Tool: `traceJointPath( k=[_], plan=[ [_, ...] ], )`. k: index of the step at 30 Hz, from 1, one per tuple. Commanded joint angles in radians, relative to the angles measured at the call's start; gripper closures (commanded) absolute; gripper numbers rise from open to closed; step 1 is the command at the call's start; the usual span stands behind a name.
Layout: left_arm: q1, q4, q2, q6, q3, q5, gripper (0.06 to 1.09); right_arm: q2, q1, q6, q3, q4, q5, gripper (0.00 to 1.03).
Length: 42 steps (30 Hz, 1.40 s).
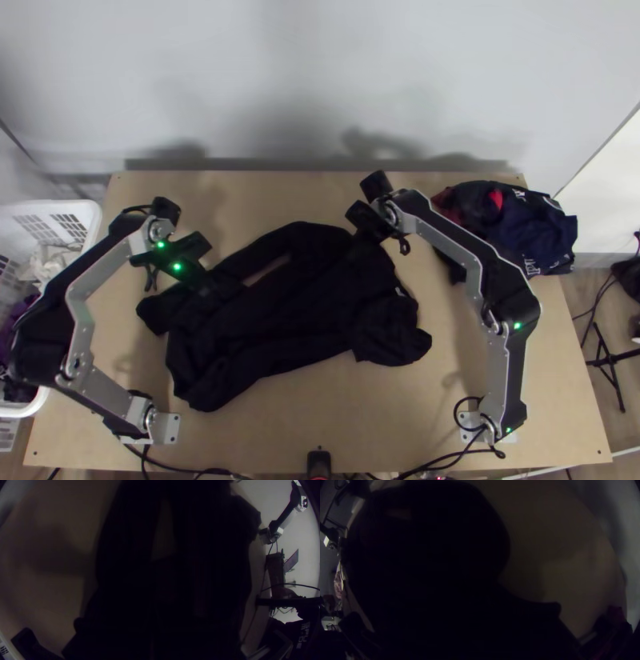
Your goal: Fold the t-shirt
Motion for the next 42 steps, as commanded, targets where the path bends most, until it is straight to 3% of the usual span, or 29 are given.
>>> traceJointPath(
  k=[1, 5, 10, 12, 15, 17, 21, 23, 26, 28, 30, 35, 42],
  plan=[
    [0.049, -0.014, -0.129, -0.06, 0.017, 0.074, 1.05, -0.075, -0.027, 0.014, 0.02, 0.013, 0.002, 1.0],
    [0.136, -0.078, -0.189, -0.106, 0.09, 0.217, 1.05, -0.131, -0.066, 0.043, 0.066, 0.013, 0.002, 1.0],
    [0.124, -0.133, -0.206, -0.039, 0.075, 0.224, 1.05, -0.184, -0.074, 0.045, 0.033, 0.003, 0.002, 1.0],
    [0.145, -0.132, -0.242, -0.06, 0.115, 0.226, 1.05, -0.217, -0.069, 0.049, 0.032, 0.002, 0.002, 1.0],
    [0.296, -0.123, -0.276, -0.151, 0.291, 0.306, 1.05, -0.261, -0.07, 0.075, 0.099, 0.003, 0.002, 1.0],
    [0.417, -0.03, -0.293, -0.307, 0.425, 0.372, 1.05, -0.296, -0.093, 0.146, 0.182, 0.06, 0.007, 1.0],
    [0.541, 0.032, -0.318, -0.456, 0.627, 0.424, 1.05, -0.359, -0.147, 0.289, 0.336, 0.095, 0.007, 1.0],
    [0.619, 0.155, -0.37, -0.6, 0.646, 0.464, 1.05, -0.427, -0.184, 0.347, 0.348, 0.095, 0.005, 1.0],
    [0.698, 0.212, -0.446, -0.672, 0.635, 0.471, 1.05, -0.545, -0.274, 0.402, 0.329, 0.097, 0.005, 1.0],
    [0.696, 0.212, -0.514, -0.667, 0.554, 0.517, 1.05, -0.614, -0.305, 0.418, 0.302, 0.078, -0.009, 1.0],
    [0.665, 0.213, -0.611, -0.623, 0.417, 0.548, 1.05, -0.683, -0.311, 0.407, 0.225, 0.034, -0.082, 1.0],
    [0.592, 0.233, -0.802, -0.594, 0.129, 0.547, 1.05, -0.868, -0.251, 0.335, -0.085, -0.007, -0.098, 1.0],
    [0.549, 0.209, -0.89, -0.566, 0.063, 0.548, 1.05, -1.013, -0.135, 0.335, -0.261, -0.116, -0.098, 1.0]
  ],
)
